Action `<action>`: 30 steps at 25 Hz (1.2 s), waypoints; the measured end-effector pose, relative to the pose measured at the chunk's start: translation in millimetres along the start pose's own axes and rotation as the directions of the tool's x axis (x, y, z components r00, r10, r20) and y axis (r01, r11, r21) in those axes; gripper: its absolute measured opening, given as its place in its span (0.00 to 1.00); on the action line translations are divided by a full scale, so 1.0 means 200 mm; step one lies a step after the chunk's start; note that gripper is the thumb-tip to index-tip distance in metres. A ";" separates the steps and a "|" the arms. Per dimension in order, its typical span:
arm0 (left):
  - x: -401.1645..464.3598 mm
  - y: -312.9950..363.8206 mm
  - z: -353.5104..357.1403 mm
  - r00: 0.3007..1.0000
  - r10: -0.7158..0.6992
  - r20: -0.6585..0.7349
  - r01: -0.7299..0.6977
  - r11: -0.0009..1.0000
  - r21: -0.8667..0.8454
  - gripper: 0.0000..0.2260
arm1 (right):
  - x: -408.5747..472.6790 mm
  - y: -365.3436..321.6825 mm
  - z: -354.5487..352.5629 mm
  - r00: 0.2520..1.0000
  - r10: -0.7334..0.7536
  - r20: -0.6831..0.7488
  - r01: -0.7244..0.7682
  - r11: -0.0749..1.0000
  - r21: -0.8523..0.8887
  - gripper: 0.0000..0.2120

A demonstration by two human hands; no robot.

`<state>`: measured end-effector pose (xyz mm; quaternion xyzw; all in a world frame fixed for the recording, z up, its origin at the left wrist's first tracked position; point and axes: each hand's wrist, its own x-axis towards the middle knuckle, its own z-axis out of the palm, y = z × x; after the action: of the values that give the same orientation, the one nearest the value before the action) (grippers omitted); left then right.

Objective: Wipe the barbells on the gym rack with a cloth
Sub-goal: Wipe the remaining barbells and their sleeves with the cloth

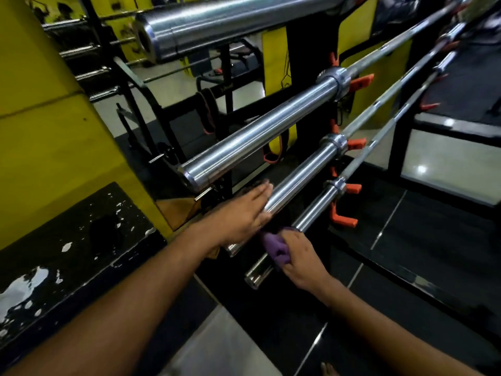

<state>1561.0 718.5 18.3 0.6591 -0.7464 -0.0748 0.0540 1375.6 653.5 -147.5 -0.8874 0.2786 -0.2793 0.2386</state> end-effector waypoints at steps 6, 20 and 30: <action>-0.04 -0.04 0.08 0.999 -0.024 0.042 0.034 0.965 -0.261 0.28 | -0.10 -0.22 0.28 0.976 0.146 0.161 -0.109 0.970 -0.218 0.37; -0.02 -0.06 0.08 0.998 -0.032 0.058 0.049 0.945 -0.324 0.28 | -0.16 -0.26 0.30 0.936 -0.102 0.338 0.180 0.962 -0.208 0.34; -0.01 -0.05 0.05 0.991 0.015 0.136 0.019 0.969 -0.245 0.29 | -0.27 -0.29 0.23 0.944 0.046 0.326 -0.105 0.980 0.168 0.37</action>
<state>1569.0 720.3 7.6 0.6412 -0.7328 -0.2118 0.0840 1388.0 742.8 -166.7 -0.8838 0.2432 -0.1466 0.3719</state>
